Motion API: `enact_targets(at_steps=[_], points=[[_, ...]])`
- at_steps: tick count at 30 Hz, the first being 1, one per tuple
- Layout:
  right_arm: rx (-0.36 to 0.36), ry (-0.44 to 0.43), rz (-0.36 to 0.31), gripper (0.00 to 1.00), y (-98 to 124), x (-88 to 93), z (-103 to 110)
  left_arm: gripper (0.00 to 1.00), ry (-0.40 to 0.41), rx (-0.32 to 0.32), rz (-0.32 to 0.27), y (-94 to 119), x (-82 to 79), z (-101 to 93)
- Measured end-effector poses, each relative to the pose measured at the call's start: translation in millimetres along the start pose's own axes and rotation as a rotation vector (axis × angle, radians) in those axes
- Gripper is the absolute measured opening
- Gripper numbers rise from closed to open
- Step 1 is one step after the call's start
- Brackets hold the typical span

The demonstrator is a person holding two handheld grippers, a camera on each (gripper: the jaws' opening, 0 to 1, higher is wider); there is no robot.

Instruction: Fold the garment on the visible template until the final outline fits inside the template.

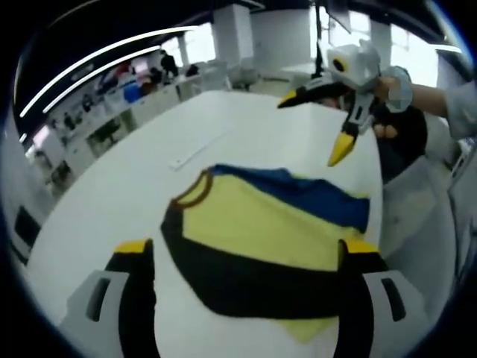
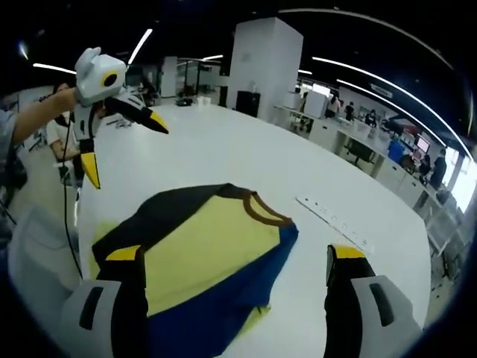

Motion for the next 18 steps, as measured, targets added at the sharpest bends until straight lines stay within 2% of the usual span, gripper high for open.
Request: enact_targets(at_steps=[5,11,15,18], points=[[-0.012,-0.001,0.008,1.00,8,3.2,9,0.99,-0.002,-0.004,0.009,6,6.2,-9.2],[-0.009,-0.008,-0.003,1.00,17,6.9,16,0.97,0.006,0.005,0.006,14,18.8,-8.5],[-0.008,-0.011,0.008,1.00,22,14.5,27,0.96,-0.006,-0.017,0.010,22,26.2,-13.5],[-0.011,-0.021,0.010,1.00,26,19.8,35,0.96,-0.017,-0.015,0.002,28,28.3,-29.0]])
Point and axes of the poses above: the point that each gripper's makers call its tool centre point, and the gripper's own axes: y roughly backward along the fingers, z roughly to its left, x roughly out of its underside, the point moved 8 cm from there along y, roughly backward along the fingers, and after that the axes turned 7 degrees about z, right-handed, at the moved point
